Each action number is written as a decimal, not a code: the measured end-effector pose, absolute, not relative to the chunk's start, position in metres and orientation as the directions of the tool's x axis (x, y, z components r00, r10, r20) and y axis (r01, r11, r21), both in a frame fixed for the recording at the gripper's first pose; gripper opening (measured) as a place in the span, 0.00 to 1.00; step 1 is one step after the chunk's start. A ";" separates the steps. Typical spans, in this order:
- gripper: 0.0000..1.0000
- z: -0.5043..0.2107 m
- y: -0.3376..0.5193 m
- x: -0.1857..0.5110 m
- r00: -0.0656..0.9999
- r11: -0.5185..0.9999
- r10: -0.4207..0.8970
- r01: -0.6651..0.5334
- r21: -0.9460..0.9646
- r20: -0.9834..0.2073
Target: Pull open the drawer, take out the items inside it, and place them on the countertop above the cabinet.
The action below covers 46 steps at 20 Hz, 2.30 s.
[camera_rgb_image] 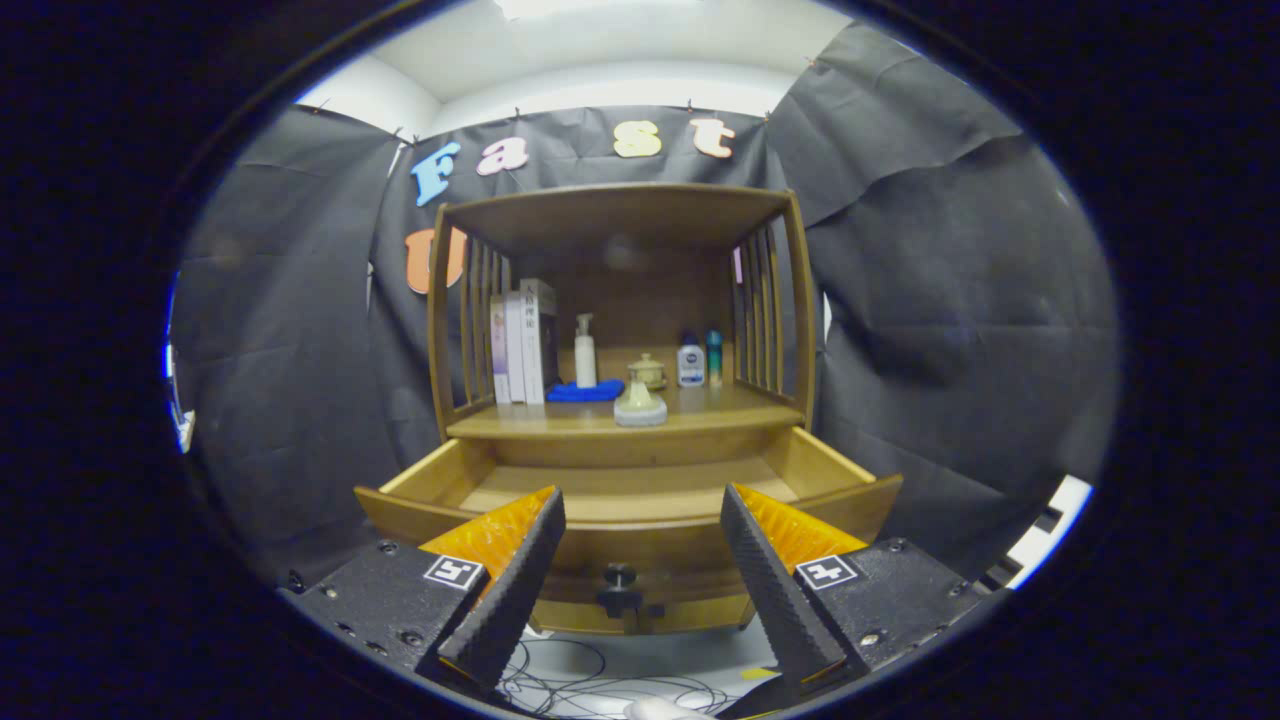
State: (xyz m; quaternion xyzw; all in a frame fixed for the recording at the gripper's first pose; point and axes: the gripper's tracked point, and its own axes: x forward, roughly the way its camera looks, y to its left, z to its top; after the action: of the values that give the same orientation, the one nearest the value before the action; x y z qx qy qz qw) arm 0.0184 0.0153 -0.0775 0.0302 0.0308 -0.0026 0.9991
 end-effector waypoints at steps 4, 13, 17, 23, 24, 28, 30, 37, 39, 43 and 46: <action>0.98 -0.119 0.030 0.039 0.994 1.000 -0.001 0.003 0.021 -0.109; 0.99 -0.148 0.048 0.083 0.982 0.999 0.009 0.001 0.052 -0.188; 0.97 -0.142 0.046 0.083 0.985 1.000 -0.006 0.007 0.004 -0.172; 0.97 -0.142 0.048 0.089 0.988 1.000 0.002 -0.005 -0.020 -0.155; 0.97 -0.142 0.048 0.089 0.988 1.000 0.001 -0.005 -0.028 -0.152; 0.97 -0.135 0.050 0.094 0.990 1.000 -0.011 0.006 -0.030 -0.139; 0.97 -0.129 0.052 0.095 0.993 0.999 -0.017 0.012 -0.040 -0.117; 0.97 -0.125 0.059 0.098 0.993 0.998 -0.036 0.030 -0.051 -0.114; 0.97 -0.124 0.058 0.099 0.993 0.997 -0.039 0.032 -0.066 -0.108; 0.97 -0.126 0.059 0.100 0.994 0.998 -0.038 0.033 -0.048 -0.107; 0.96 -0.127 0.058 0.102 0.994 0.999 -0.036 0.032 -0.035 -0.104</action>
State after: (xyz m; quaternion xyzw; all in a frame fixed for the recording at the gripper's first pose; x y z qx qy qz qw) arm 0.1018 0.0578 -0.1272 -0.0168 0.0523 -0.0170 0.9983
